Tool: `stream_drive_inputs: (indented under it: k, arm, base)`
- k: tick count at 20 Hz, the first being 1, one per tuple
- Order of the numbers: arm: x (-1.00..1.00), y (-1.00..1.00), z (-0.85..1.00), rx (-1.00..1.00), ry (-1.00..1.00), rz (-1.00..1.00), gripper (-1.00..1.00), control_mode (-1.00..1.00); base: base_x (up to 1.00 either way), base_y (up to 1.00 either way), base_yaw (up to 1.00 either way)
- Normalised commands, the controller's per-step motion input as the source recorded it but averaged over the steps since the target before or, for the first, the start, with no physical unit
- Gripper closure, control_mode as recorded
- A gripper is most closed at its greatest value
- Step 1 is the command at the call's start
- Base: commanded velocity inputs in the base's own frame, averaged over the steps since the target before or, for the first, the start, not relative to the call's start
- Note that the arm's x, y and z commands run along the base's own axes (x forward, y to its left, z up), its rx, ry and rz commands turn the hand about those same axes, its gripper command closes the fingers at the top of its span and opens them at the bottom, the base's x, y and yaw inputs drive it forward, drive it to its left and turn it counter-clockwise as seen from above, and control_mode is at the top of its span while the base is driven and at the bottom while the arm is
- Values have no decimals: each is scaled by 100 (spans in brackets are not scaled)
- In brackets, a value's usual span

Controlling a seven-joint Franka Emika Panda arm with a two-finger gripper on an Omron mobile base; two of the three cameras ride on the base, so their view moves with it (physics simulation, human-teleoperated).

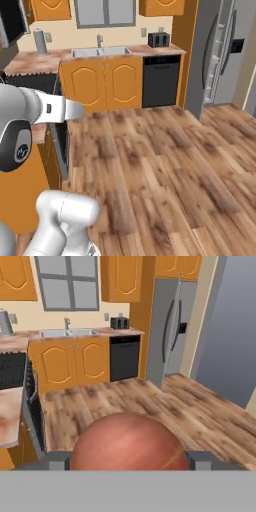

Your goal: Transport the steak and onion to the fridge. Place the steak on the rack containing meat and place the onion on the rack containing the vegetable, ensuring meats and vegetables are on different racks.

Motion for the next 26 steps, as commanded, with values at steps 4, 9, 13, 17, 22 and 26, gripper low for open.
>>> stream_drive_inputs:
  k: [4,9,13,17,22,26]
  arm:
    - [0,0,0,0,0,0,100,100]
    - [0,0,0,0,0,0,100,100]
    - [0,0,0,0,0,0,100,100]
    - [0,0,0,0,0,0,100,100]
    - [0,0,0,0,0,0,100,100]
    - [0,0,0,0,0,0,100,100]
  base:
    - [100,-6,5]
    - [100,-10,3]
    - [100,-42,2]
    - [100,-77,7]
    - [100,-100,24]
    - [99,-89,48]
